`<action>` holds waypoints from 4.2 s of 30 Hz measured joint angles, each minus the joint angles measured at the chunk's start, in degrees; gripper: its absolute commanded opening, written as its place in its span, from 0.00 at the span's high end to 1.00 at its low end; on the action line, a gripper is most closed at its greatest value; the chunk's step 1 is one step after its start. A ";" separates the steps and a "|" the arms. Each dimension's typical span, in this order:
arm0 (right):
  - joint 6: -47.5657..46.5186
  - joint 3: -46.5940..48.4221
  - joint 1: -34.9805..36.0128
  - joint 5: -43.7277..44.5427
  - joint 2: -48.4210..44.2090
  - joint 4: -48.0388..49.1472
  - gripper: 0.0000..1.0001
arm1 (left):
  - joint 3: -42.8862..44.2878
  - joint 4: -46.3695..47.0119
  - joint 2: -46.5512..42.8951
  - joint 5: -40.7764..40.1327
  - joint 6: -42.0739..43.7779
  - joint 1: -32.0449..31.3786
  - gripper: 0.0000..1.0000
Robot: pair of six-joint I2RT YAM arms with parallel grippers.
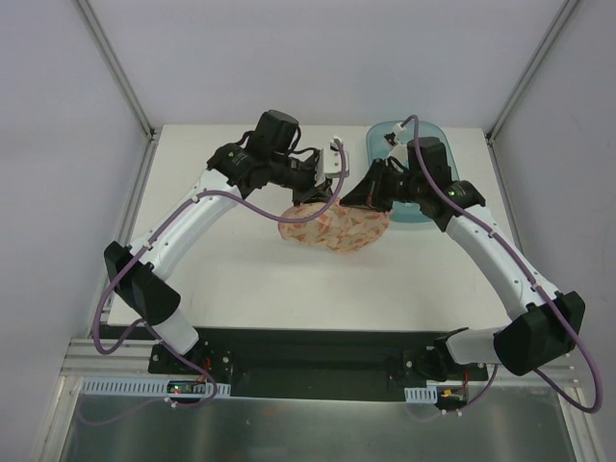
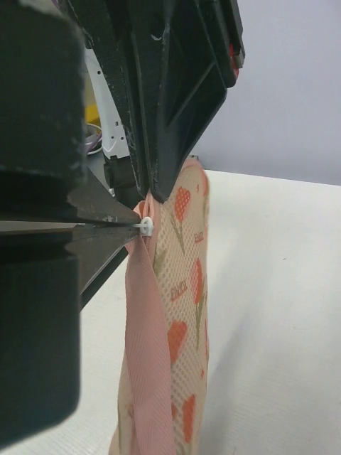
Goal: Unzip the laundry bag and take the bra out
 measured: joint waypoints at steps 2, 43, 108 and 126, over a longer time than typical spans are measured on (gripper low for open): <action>-0.02 0.00 0.07 -0.20 0.15 -0.04 0.99 | 0.00 0.02 0.00 -0.70 0.07 0.00 1.00; -0.83 0.46 -2.45 -1.60 1.51 -1.81 0.99 | -6.64 4.04 -0.28 -11.45 -3.32 -3.06 1.00; -4.50 -7.21 -9.99 2.78 -7.65 -1.36 0.99 | -7.89 13.33 -1.73 -4.28 -18.67 2.49 0.01; -4.44 -7.21 -9.35 5.07 -6.58 -2.47 0.99 | -21.11 36.46 -3.39 -22.67 -40.41 -10.60 0.01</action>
